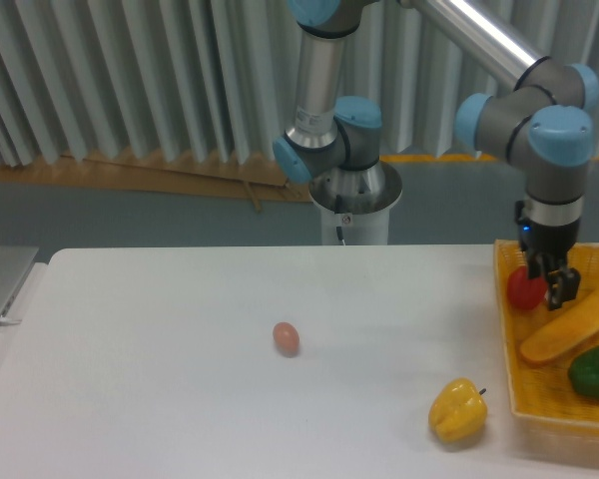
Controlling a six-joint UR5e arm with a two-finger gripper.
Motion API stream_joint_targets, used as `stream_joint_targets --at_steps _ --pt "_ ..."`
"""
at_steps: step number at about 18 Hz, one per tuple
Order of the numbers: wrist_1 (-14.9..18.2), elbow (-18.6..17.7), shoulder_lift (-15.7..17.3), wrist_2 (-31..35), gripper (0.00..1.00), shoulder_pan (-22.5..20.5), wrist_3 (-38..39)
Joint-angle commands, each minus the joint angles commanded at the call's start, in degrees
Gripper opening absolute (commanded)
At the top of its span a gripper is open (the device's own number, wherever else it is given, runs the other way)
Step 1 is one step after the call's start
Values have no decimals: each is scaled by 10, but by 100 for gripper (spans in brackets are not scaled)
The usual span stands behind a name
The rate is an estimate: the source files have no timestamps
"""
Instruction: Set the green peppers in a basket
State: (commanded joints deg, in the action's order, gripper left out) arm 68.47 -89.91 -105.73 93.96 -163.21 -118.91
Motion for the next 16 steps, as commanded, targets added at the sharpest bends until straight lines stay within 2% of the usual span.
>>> stream_joint_targets --at_steps 8,9,11,16 --pt "-1 7 -12 -7 75 -14 -33" --pt "-2 7 -14 -7 77 -14 -33" --pt "-4 7 -19 -7 100 -12 -33" --pt "-4 9 -19 -8 100 -5 -31"
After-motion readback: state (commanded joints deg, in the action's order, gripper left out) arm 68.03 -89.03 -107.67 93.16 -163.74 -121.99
